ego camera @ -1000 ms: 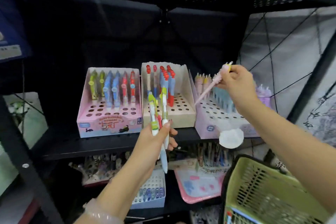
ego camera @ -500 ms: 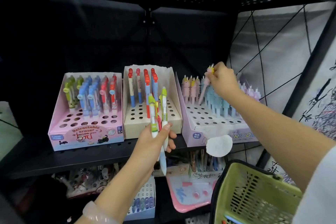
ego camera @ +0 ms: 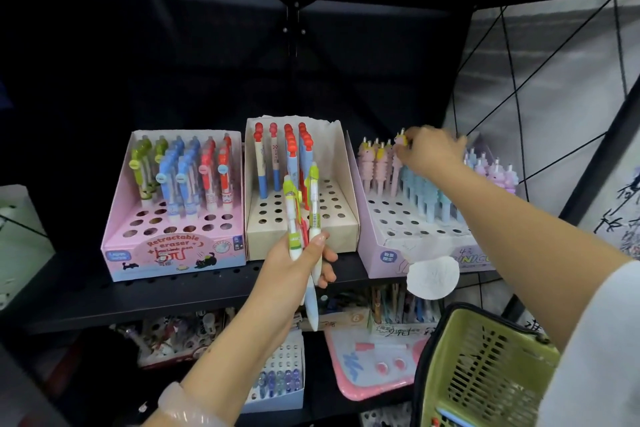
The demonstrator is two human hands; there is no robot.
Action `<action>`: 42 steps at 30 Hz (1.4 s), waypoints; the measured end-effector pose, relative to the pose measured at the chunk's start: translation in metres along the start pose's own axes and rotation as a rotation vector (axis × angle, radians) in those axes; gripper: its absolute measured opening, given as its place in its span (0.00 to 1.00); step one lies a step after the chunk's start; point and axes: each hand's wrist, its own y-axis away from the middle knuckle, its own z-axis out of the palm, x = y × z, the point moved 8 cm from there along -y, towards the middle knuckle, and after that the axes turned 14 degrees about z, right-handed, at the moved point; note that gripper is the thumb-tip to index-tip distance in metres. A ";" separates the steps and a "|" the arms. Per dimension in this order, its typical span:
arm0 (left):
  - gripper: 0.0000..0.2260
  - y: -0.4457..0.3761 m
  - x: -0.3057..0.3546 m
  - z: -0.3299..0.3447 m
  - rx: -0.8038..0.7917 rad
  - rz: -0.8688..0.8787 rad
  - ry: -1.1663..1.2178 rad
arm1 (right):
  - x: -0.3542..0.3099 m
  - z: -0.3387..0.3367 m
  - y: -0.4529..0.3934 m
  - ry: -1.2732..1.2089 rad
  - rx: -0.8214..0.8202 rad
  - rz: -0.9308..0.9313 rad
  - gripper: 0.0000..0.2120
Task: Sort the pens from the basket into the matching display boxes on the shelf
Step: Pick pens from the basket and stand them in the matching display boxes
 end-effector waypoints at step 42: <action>0.07 0.049 0.067 -0.209 0.456 0.146 -0.147 | -0.263 -0.059 0.165 -1.122 -0.221 -0.442 0.08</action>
